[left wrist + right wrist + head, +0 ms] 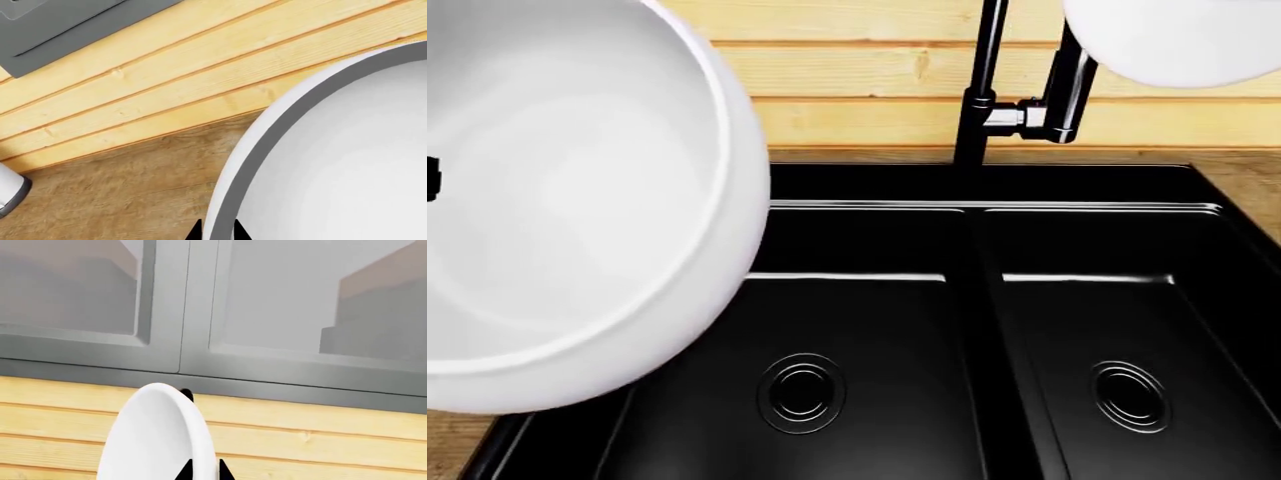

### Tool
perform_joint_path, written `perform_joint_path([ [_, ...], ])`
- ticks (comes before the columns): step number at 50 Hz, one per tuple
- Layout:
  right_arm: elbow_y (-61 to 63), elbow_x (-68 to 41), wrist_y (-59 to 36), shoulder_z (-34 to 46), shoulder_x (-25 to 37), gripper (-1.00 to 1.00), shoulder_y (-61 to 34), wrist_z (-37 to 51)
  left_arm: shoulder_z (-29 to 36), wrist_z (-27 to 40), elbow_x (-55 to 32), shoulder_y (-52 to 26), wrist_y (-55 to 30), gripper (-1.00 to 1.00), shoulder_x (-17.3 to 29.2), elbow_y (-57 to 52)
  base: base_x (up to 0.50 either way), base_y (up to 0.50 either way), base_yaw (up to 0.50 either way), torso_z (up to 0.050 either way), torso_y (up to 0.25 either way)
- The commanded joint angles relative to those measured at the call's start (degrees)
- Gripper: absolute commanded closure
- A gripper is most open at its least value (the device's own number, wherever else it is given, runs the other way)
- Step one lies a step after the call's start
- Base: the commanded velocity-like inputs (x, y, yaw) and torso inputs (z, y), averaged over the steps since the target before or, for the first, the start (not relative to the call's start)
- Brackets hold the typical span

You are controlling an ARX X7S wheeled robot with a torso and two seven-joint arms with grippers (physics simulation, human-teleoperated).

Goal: Stack the bowls in the sink.

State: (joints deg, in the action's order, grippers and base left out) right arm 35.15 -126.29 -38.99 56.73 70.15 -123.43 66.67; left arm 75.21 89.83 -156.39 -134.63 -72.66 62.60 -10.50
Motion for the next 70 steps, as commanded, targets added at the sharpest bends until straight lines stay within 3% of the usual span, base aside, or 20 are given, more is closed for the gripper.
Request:
perform_joint_path([
  [1, 0.66, -0.35, -0.49, -2.34, 1.63, 1.00, -0.80, -2.13, 0.51, 0.14, -0.25, -0.33, 1.87, 1.00, -0.75, -0.92, 0.00, 0.00, 0.00, 0.000, 0.000],
  [13, 1.16, -1.19, -1.09, -3.99, 2.99, 1.00, -1.04, -3.08, -1.40, -4.15, 5.95, 4.12, 5.45, 1.00, -1.70, -1.97, 0.00, 0.00, 0.00, 0.001, 0.001],
  [42, 2.61, -1.17, -1.20, -5.81, 4.60, 1.00, 1.01, -4.49, -6.17, -23.42, 29.38, 23.62, 16.51, 1.00, -7.70, -2.16, 0.00, 0.00, 0.00, 0.000, 0.000],
  [70, 3.42, -0.23, -0.75, -6.57, 5.15, 1.00, 3.63, -4.99, -6.21, -31.66, 35.52, 31.90, 22.70, 1.00, -15.60, 0.83, 0.00, 0.00, 0.00, 0.000, 0.001],
])
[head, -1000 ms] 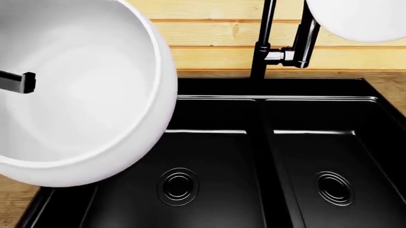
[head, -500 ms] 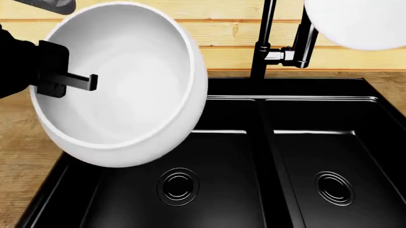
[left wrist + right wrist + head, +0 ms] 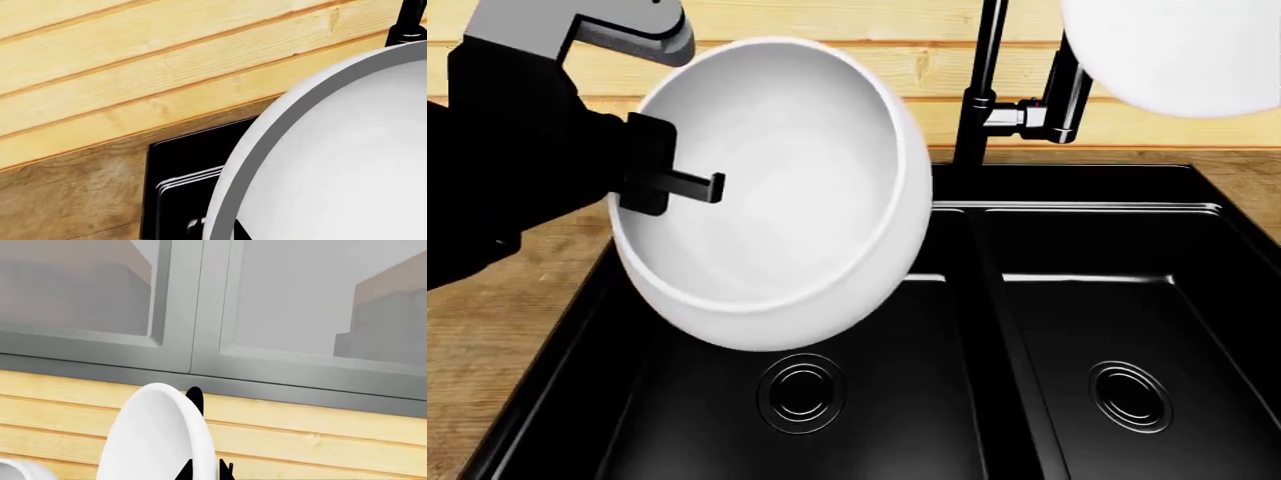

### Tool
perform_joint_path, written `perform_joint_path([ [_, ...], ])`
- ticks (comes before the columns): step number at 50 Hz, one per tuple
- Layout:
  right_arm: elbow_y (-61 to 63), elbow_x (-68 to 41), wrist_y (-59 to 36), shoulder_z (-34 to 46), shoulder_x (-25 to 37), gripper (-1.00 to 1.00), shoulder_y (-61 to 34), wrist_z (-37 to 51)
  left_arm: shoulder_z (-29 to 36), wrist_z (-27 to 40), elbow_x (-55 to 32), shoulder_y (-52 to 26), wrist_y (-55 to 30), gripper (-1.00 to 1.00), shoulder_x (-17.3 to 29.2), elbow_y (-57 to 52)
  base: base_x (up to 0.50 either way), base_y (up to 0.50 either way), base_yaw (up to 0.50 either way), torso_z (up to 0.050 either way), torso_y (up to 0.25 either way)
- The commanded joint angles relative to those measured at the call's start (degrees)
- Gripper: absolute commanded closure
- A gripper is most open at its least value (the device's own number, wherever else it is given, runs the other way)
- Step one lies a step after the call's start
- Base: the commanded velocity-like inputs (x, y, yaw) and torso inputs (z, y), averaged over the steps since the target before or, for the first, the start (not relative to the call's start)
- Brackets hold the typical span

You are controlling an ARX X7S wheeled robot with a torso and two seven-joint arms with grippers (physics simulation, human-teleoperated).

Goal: Stack the bowls in the sink.

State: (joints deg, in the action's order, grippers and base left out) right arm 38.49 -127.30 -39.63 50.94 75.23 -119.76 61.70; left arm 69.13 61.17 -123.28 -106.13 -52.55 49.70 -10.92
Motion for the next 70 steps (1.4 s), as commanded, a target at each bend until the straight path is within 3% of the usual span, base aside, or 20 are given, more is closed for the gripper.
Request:
perform_joint_path([
  [1, 0.08, 0.75, -0.19, -0.79, -0.01, 1.00, -0.04, 0.08, 0.08, -3.09, 2.31, 3.61, 2.49, 1.00, -2.93, 1.42, 0.00, 0.00, 0.00, 0.000, 0.000],
  [17, 0.72, 1.33, 0.13, -1.25, 1.08, 1.00, 1.53, -0.43, 4.46, -5.11, -0.20, 6.55, -2.13, 1.00, -5.52, 3.61, 0.00, 0.00, 0.00, 0.000, 0.001],
  [41, 1.35, 2.15, 0.63, -2.05, 2.60, 1.00, 3.49, -1.36, 6.12, -6.54, -0.48, 8.15, -3.41, 1.00, -6.16, 5.56, 0.00, 0.00, 0.00, 0.000, 0.000],
  [70, 2.71, 3.55, 1.85, -2.46, 4.04, 1.00, 6.46, -2.30, 7.95, -11.02, 8.52, 13.50, 0.05, 1.00, -9.34, 11.83, 0.00, 0.00, 0.00, 0.000, 0.001],
])
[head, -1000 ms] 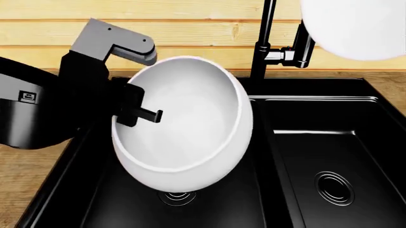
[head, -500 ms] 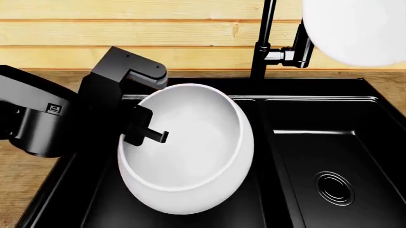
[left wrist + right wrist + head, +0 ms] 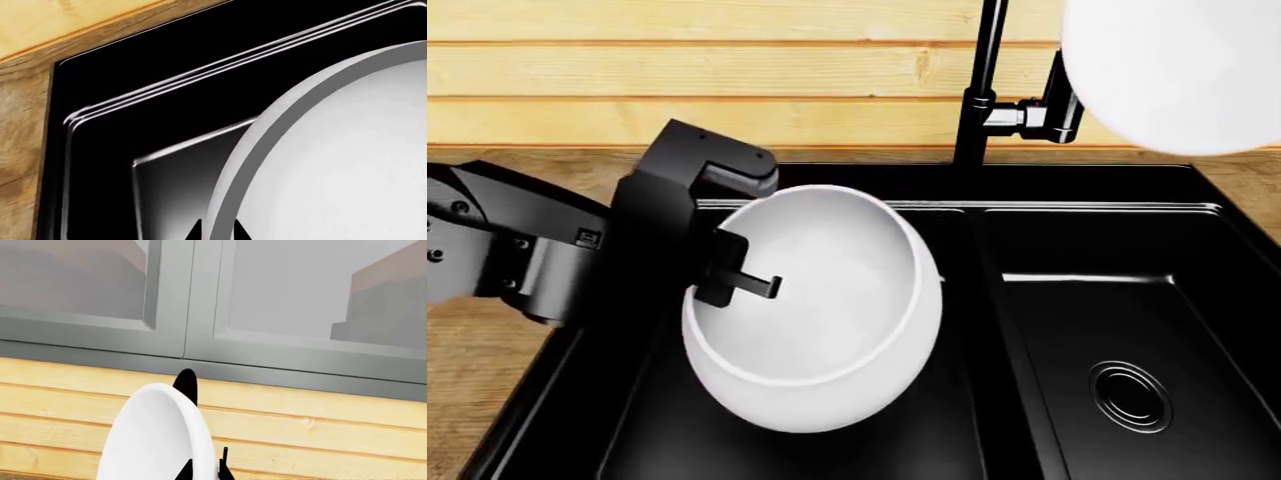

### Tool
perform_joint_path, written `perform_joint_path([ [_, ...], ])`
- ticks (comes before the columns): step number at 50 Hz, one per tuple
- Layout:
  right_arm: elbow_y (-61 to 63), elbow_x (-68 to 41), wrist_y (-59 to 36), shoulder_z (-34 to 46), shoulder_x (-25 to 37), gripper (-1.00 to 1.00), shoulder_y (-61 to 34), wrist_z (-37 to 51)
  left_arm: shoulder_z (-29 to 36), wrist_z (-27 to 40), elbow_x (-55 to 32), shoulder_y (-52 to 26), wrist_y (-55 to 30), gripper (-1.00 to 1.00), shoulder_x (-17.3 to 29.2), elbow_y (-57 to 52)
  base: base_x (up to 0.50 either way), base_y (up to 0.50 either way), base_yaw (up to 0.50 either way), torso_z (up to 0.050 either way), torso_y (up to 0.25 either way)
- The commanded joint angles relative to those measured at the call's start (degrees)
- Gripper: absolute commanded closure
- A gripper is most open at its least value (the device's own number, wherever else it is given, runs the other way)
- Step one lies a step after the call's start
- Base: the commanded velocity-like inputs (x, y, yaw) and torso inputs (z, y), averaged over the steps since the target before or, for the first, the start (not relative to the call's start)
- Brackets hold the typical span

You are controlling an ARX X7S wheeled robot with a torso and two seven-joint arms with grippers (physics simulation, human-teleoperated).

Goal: Stack the bowls in the sink.

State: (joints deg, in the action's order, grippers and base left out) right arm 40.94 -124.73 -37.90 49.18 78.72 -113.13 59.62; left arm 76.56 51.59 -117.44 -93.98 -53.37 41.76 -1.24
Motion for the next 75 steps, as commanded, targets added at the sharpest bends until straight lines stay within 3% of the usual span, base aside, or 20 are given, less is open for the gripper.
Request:
perform_joint_path([
  [1, 0.23, 1.01, 0.12, -0.72, 0.53, 1.00, -0.13, -0.17, 0.66, -1.52, 2.76, 1.37, 0.72, 1.00, -1.52, 2.34, 0.00, 0.00, 0.00, 0.010, 0.000],
  [19, 0.57, 1.76, 0.37, -1.09, 1.15, 1.00, 1.16, -0.70, 3.37, -2.03, 1.31, 2.23, -2.81, 1.00, -3.33, 4.26, 0.00, 0.00, 0.00, 0.000, 0.001],
  [75, 0.80, 2.01, 0.25, -3.11, 2.06, 1.00, 3.05, -1.51, 5.95, -4.75, 5.44, 6.11, -2.20, 1.00, -4.97, 8.27, 0.00, 0.00, 0.00, 0.000, 0.001],
])
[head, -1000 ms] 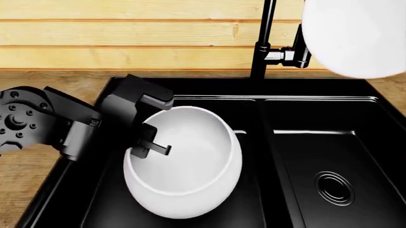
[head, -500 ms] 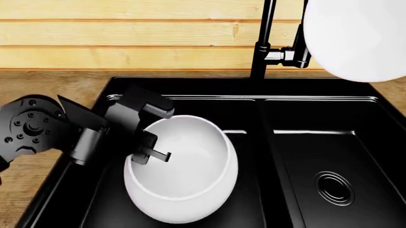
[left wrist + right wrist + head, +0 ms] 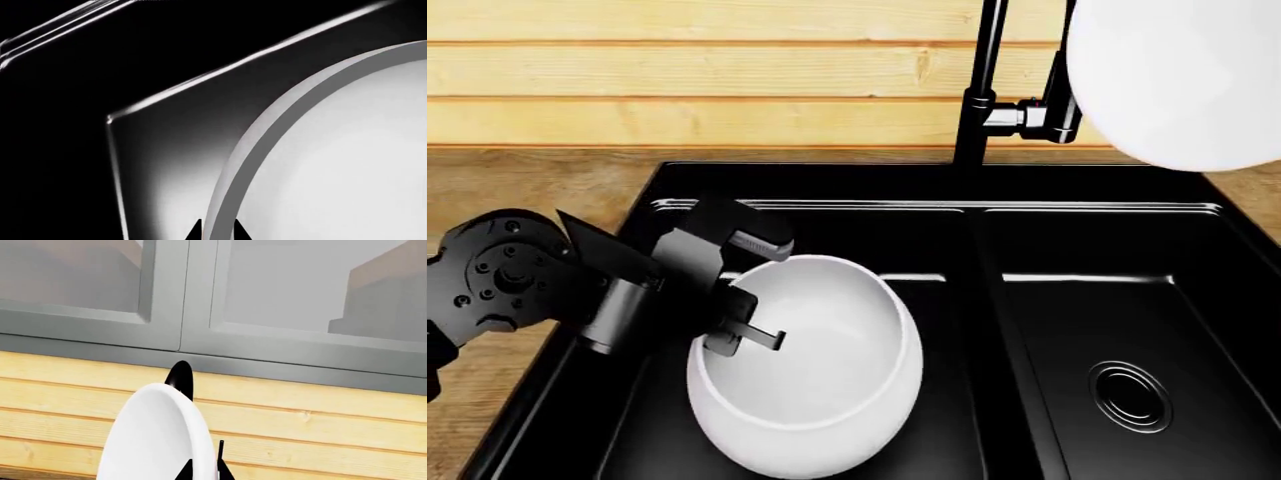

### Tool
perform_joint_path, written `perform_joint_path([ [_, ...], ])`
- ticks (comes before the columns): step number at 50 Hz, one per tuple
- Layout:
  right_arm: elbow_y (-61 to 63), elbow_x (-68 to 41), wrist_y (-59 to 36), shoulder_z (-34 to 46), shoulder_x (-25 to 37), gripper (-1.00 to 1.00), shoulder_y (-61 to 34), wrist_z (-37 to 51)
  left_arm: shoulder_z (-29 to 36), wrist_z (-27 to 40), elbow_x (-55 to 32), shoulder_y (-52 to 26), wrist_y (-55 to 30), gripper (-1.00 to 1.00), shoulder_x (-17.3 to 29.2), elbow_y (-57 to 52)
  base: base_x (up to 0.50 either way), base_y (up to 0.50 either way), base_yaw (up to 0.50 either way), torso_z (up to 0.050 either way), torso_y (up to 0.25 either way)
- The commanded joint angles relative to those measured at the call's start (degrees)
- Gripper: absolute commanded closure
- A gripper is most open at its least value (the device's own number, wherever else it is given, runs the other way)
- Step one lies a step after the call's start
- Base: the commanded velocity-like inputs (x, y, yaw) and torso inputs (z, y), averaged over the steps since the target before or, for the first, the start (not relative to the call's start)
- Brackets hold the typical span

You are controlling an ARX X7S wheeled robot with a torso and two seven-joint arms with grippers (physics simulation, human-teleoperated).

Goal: Stack the bowls in the sink.

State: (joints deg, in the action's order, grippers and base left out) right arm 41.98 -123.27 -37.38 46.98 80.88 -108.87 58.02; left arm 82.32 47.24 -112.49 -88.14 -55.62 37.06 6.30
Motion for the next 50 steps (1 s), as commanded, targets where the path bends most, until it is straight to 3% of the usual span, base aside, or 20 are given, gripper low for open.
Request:
perform_joint_path([
  [1, -0.22, 0.51, -0.29, -0.97, -0.08, 1.00, -1.20, 0.13, 0.21, -0.37, 0.52, 0.38, 0.12, 1.00, -0.31, 0.75, 0.00, 0.00, 0.00, 0.000, 0.000],
  [50, -0.33, -0.16, -1.27, -2.77, -0.75, 1.00, -0.44, 0.36, 2.65, -7.45, 6.81, 4.78, 1.91, 1.00, -3.94, 6.84, 0.00, 0.00, 0.00, 0.000, 0.000],
])
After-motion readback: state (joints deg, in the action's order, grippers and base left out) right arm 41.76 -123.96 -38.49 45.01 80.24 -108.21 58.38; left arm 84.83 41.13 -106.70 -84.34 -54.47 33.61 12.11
